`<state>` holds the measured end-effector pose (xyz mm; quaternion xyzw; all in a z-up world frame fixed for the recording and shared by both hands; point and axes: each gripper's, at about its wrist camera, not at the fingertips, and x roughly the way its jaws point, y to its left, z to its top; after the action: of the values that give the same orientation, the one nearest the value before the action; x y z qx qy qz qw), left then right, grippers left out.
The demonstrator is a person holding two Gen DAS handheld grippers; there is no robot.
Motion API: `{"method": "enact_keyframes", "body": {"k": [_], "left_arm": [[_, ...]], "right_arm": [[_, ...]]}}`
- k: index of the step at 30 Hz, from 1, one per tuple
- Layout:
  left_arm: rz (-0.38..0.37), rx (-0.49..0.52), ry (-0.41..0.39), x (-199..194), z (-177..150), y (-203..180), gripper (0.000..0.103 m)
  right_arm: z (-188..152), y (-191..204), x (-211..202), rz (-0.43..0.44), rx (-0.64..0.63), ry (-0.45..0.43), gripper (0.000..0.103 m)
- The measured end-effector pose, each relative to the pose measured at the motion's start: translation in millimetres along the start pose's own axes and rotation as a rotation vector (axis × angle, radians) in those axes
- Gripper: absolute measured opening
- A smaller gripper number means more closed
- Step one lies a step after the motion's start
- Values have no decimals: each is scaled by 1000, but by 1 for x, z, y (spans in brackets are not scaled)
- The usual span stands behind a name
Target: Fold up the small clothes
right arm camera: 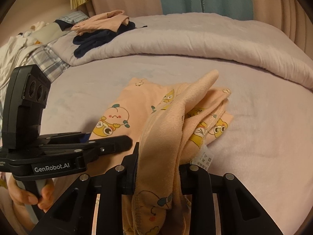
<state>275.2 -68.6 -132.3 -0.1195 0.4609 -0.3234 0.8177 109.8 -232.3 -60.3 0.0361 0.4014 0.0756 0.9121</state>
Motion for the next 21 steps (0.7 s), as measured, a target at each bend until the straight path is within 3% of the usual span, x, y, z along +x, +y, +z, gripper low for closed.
{"method": "enact_keyframes", "body": {"k": [21], "left_arm": [[-7, 68, -42, -19, 4, -22, 29]], "right_arm": [[-4, 6, -27, -16, 16, -40, 30]]}}
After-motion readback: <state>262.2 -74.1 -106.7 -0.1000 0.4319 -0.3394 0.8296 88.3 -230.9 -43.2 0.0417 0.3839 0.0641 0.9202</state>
